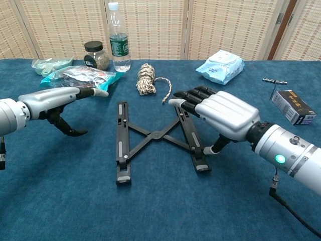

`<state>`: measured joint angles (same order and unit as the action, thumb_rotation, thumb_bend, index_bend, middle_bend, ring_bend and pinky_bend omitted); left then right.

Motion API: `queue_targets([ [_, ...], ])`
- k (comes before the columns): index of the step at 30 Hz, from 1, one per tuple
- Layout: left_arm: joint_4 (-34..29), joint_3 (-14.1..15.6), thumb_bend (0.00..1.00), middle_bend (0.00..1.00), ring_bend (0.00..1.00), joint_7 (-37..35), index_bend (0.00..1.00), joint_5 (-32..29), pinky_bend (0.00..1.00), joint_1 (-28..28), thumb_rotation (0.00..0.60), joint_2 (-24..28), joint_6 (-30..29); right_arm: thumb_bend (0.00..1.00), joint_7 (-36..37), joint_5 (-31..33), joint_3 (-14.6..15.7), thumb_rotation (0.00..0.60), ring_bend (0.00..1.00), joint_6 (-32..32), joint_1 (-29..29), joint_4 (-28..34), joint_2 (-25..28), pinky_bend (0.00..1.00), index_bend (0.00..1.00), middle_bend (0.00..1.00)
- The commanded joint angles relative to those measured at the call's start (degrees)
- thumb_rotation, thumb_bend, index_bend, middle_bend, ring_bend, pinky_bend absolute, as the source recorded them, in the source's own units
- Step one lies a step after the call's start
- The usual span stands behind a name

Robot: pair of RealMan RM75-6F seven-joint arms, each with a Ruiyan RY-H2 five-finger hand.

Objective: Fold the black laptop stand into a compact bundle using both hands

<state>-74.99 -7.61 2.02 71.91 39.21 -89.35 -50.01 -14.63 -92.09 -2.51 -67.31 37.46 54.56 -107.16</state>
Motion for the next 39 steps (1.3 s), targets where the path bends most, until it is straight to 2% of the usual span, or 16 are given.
queue_targets([
  [1, 1.1, -0.3, 0.30, 0.00, 0.00, -0.4, 0.04, -0.2, 0.00, 0.6, 0.600, -0.8, 0.6, 0.00, 1.0, -0.5, 0.0, 0.600, 0.00, -0.7, 0.1, -1.3, -0.9, 0.00, 0.00, 0.00],
  [13, 5.0, -0.9, 0.30, 0.00, 0.00, -1.3, 0.03, -0.8, 0.00, 2.4, 0.600, -3.6, 2.6, 0.00, 2.9, -1.1, -0.1, 0.600, 0.00, -1.5, 0.8, -4.9, -3.1, 0.00, 0.00, 0.00],
  [39, 12.2, -2.5, 0.30, 0.00, 0.00, -3.0, 0.03, -3.0, 0.00, 5.9, 0.600, -8.5, 6.8, 0.00, 4.0, -2.1, 0.1, 0.600, 0.00, -2.7, 1.5, -7.0, -4.7, 0.00, 0.00, 0.00],
])
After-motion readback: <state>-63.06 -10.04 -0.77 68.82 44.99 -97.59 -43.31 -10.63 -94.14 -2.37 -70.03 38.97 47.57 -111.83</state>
